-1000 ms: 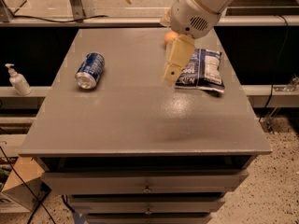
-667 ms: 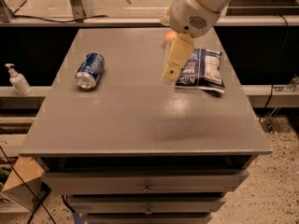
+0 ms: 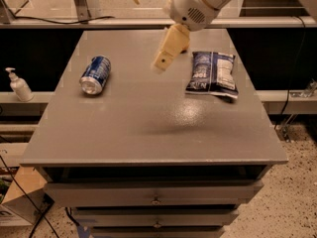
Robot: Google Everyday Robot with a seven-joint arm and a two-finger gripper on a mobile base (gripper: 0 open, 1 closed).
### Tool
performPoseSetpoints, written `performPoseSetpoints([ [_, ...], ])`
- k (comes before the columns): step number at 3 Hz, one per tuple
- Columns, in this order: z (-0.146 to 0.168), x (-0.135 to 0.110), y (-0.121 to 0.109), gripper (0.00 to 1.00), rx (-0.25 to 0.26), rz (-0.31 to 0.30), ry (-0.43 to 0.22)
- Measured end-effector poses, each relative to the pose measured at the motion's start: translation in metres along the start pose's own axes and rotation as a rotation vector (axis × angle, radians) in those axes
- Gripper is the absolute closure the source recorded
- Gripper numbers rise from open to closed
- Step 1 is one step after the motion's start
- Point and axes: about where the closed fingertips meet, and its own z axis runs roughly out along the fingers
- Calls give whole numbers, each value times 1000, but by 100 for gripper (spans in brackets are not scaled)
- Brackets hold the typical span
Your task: Place pepsi can upright
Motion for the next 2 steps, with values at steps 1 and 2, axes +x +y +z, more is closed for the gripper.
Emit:
performPoseSetpoints([
  [1, 16, -24, -28, 0, 57, 97, -77],
  [2, 18, -27, -30, 0, 65, 126, -88],
])
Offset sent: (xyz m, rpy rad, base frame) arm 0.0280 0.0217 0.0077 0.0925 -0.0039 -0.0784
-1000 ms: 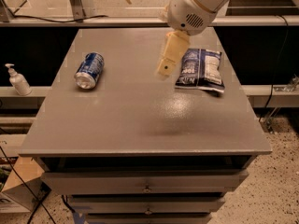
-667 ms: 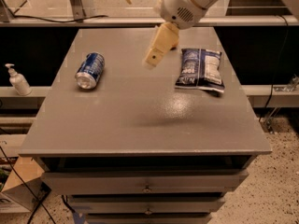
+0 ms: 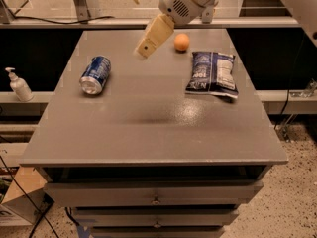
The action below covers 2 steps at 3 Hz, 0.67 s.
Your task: Place pepsi can upright
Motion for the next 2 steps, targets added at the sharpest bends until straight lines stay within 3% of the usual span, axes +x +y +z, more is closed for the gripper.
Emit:
performPoseSetpoints([
  [2, 57, -17, -19, 0, -17, 76, -21],
])
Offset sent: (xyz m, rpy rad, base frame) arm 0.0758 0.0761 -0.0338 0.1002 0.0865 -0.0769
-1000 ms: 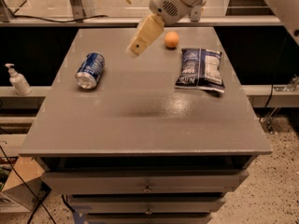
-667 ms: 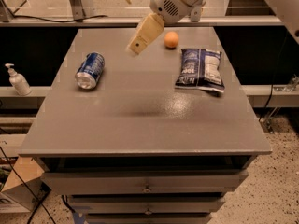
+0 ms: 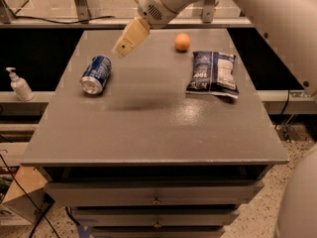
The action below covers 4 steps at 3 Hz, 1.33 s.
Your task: Place pepsi can upright
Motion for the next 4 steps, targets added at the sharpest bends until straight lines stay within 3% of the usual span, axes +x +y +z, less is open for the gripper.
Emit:
performPoseSetpoints([
  [2, 62, -33, -14, 0, -60, 64, -1],
  [4, 60, -23, -7, 0, -42, 131, 23],
])
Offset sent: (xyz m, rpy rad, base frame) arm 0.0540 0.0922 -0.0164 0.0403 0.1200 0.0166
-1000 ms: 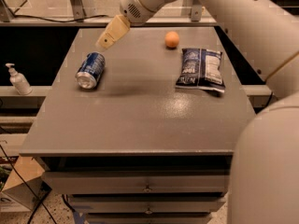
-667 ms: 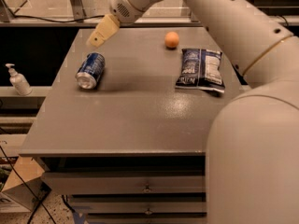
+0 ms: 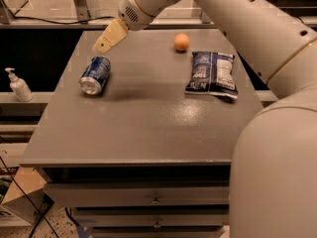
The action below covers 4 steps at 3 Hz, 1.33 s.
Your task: Place pepsi can upright
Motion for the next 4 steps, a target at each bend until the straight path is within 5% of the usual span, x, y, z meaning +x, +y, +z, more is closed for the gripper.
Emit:
performPoseSetpoints([
  [1, 10, 6, 15, 0, -7, 59, 22],
  [2, 35, -3, 39, 0, -86, 115, 16],
  [4, 52, -3, 39, 0, -92, 136, 52],
])
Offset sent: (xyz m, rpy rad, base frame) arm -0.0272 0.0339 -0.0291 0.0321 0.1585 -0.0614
